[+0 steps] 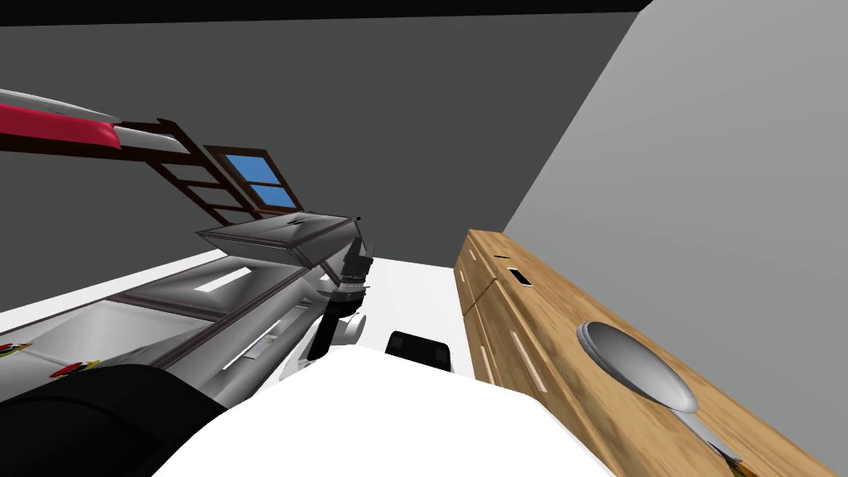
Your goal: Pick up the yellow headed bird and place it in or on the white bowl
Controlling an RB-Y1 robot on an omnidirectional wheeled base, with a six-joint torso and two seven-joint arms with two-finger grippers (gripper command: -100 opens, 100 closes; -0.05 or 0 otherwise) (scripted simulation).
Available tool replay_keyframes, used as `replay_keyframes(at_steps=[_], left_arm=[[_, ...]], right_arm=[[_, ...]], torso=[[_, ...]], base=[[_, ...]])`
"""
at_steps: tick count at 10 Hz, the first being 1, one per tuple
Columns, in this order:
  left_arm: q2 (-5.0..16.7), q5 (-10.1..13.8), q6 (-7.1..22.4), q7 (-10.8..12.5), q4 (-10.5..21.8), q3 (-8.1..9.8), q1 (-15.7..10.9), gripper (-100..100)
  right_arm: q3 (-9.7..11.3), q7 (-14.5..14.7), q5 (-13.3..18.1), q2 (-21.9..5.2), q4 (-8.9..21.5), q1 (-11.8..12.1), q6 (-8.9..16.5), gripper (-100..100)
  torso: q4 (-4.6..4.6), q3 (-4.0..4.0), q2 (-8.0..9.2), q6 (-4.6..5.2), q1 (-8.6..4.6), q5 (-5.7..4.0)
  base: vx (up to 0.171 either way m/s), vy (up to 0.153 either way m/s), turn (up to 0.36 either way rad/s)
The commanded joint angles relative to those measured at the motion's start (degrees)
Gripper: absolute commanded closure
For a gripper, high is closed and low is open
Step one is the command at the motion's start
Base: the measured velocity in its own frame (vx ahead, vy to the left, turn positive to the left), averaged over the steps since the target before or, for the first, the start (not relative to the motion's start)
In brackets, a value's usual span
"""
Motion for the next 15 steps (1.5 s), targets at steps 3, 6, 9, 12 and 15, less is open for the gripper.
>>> replay_keyframes(at_steps=[3,6,9,12,15], left_arm=[[0.0,0.0,0.0,0.0,0.0,0.0,0.0,0],[0.0,0.0,0.0,0.0,0.0,0.01,0.02,0],[0.0,0.0,0.0,0.0,0.0,0.01,0.02,0],[0.0,0.0,0.0,0.0,0.0,0.01,0.02,0],[0.0,0.0,0.0,0.0,0.0,0.0,0.0,0]], right_arm=[[0.01,0.02,0.02,0.01,-0.01,0.01,0.0,100],[-0.55,1.59,0.1,-0.94,-0.23,-0.13,-0.9,100],[-1.96,5.16,0.13,-3.14,-1.93,-0.09,-2.21,100],[-2.51,6.14,-0.1,-3.79,-2.72,0.27,-2.24,100],[-3.31,5.04,-1.49,-6.08,-0.55,0.1,-2.96,100]], torso=[[-0.02,-0.05,-0.09,-0.01,0.0,0.01],[-0.07,-0.16,-0.3,0.16,0.02,0.06],[-0.14,-0.38,-0.66,0.02,0.07,0.07],[-0.13,-0.33,-0.55,0.02,0.17,0.11],[-0.03,-0.1,-0.16,0.0,0.25,0.21]], base=[[0.0,0.0,0.0],[0.078,-0.006,-0.193],[0.164,0.003,-0.305],[0.102,0.023,-0.192],[0.008,0.059,-0.058]])
